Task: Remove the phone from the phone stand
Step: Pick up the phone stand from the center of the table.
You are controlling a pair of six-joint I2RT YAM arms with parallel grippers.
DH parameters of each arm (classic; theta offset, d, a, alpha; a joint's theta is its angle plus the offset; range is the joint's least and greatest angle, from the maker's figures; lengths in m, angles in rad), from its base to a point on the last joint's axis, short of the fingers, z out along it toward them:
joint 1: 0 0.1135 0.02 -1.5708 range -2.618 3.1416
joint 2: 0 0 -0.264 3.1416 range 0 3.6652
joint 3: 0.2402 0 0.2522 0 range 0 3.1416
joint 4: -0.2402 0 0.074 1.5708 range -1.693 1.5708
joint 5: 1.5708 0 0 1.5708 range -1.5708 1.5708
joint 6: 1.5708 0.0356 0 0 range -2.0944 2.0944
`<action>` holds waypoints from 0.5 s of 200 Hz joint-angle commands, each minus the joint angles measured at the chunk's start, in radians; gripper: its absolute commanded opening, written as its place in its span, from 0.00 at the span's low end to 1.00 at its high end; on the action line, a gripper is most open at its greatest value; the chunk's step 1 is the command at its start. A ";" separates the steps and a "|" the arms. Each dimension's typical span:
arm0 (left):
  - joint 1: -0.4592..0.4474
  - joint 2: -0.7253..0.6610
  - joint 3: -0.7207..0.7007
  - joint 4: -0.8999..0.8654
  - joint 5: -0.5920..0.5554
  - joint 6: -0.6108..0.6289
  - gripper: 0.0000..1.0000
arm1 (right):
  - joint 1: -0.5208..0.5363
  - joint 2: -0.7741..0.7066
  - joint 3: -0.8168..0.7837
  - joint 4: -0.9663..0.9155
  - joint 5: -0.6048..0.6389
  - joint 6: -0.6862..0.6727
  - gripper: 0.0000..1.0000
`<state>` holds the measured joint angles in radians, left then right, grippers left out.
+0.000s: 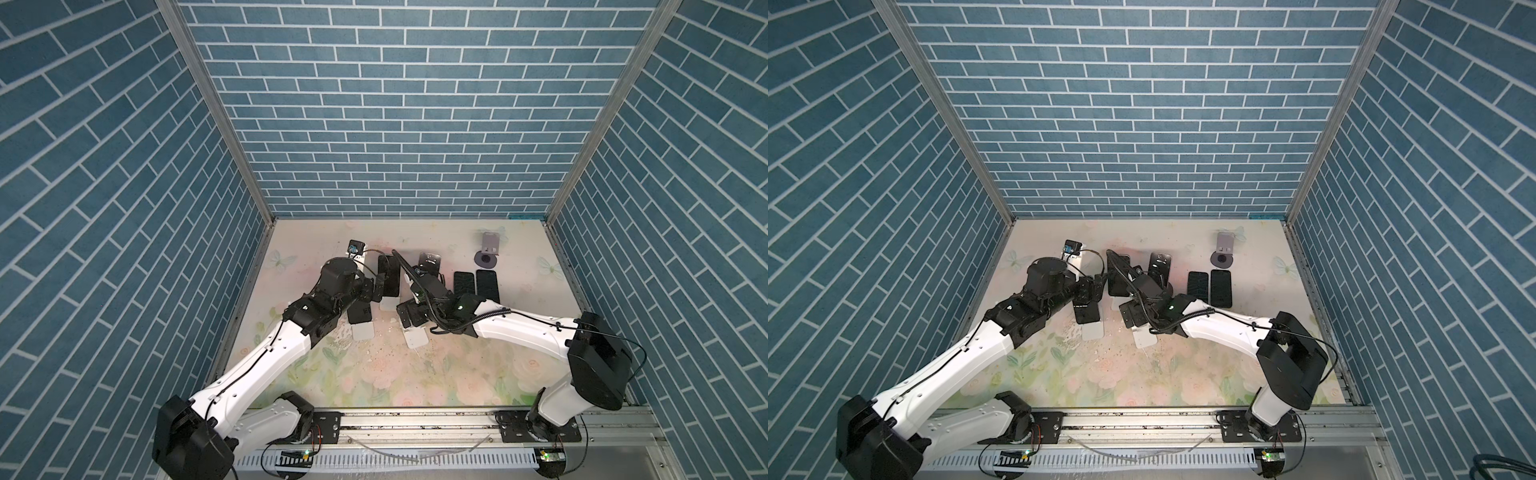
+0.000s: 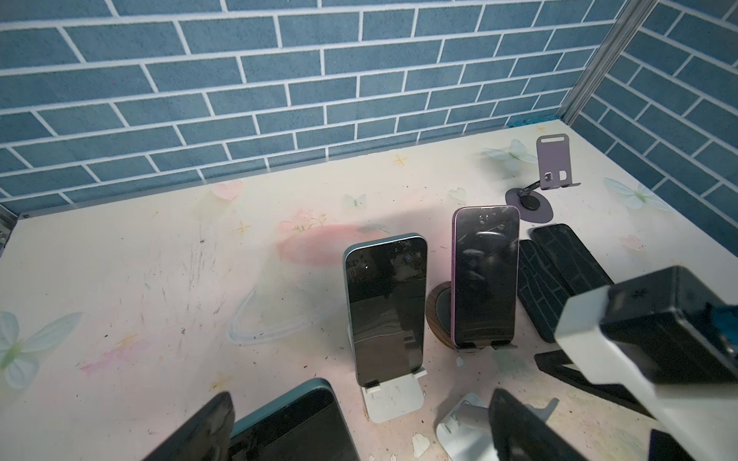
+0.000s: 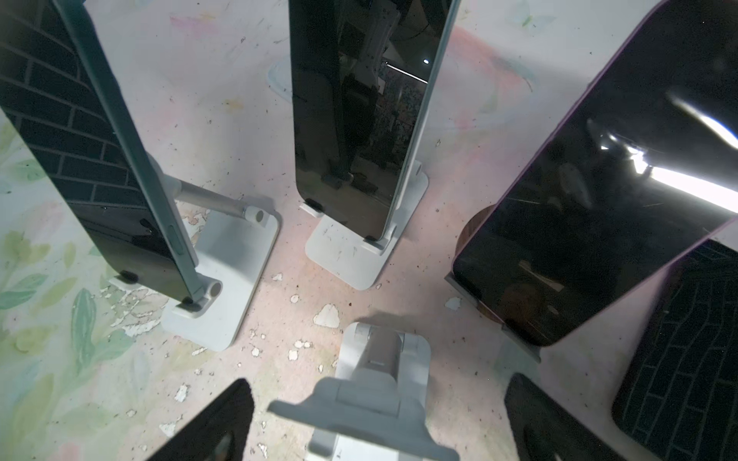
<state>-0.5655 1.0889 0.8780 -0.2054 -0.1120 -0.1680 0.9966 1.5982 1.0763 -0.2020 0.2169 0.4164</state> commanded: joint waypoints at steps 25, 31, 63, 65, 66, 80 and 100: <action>-0.004 -0.027 -0.028 -0.012 -0.011 0.002 1.00 | 0.013 0.036 0.078 -0.056 0.101 0.103 0.96; -0.004 -0.030 -0.029 -0.012 -0.012 0.002 1.00 | 0.014 0.041 0.085 -0.070 0.111 0.112 0.95; -0.004 -0.042 -0.040 -0.012 -0.013 0.002 1.00 | 0.023 0.057 0.105 -0.117 0.142 0.139 0.92; -0.004 -0.043 -0.042 -0.011 -0.013 0.002 1.00 | 0.023 0.058 0.105 -0.118 0.143 0.140 0.92; -0.004 -0.043 -0.042 -0.010 -0.012 0.002 1.00 | 0.022 0.058 0.105 -0.119 0.142 0.141 0.91; -0.004 -0.048 -0.046 -0.009 -0.011 0.002 1.00 | 0.026 0.062 0.110 -0.126 0.139 0.144 0.91; -0.004 -0.052 -0.050 -0.008 -0.009 0.000 1.00 | 0.032 0.068 0.118 -0.132 0.134 0.143 0.90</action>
<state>-0.5655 1.0538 0.8417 -0.2123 -0.1120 -0.1680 1.0187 1.6516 1.1381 -0.2836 0.3214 0.5205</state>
